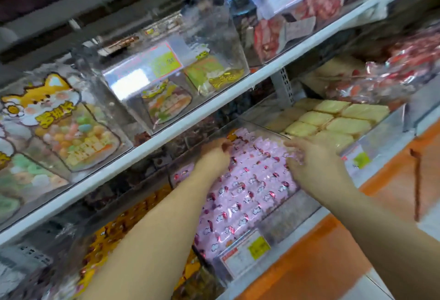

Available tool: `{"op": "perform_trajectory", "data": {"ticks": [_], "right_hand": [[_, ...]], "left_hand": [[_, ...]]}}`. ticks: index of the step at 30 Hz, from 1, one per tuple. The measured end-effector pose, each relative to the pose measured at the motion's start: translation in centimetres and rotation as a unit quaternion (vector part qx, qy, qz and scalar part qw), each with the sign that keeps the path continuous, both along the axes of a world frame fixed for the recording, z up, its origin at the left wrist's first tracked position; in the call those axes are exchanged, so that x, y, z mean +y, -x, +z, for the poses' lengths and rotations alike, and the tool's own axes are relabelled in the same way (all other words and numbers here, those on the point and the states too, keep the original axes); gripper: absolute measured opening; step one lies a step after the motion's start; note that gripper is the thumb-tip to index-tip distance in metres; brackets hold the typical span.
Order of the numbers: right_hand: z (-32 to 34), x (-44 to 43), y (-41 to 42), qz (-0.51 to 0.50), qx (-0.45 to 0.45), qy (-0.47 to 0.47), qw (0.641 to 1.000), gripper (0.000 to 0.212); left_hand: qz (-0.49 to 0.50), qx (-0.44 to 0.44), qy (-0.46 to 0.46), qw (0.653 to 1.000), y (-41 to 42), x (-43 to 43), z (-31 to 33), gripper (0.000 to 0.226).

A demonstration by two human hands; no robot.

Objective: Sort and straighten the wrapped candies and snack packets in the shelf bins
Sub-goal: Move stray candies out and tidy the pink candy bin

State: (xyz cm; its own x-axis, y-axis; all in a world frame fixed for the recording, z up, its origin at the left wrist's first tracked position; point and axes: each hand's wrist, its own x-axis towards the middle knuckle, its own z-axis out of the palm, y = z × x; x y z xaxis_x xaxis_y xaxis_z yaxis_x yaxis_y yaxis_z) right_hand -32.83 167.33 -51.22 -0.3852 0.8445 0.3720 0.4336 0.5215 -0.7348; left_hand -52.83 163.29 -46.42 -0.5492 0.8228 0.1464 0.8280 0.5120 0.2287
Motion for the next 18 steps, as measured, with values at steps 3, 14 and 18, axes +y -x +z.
{"op": "perform_trajectory", "data": {"ticks": [3,14,18], "right_hand": [[-0.8,0.5,-0.1,0.040,0.013,0.025,0.999,0.035],[-1.8,2.2,-0.7,0.070,-0.001,-0.026,0.997,0.036],[-2.0,2.4,-0.8,0.084,0.010,-0.037,0.996,0.036]], "left_hand": [[0.044,0.019,-0.018,0.999,0.9,2.4,-0.6,0.031],[0.073,0.095,-0.065,0.991,4.0,7.3,-2.7,0.026],[0.069,0.101,-0.059,0.991,4.0,7.4,-2.6,0.025]]}}
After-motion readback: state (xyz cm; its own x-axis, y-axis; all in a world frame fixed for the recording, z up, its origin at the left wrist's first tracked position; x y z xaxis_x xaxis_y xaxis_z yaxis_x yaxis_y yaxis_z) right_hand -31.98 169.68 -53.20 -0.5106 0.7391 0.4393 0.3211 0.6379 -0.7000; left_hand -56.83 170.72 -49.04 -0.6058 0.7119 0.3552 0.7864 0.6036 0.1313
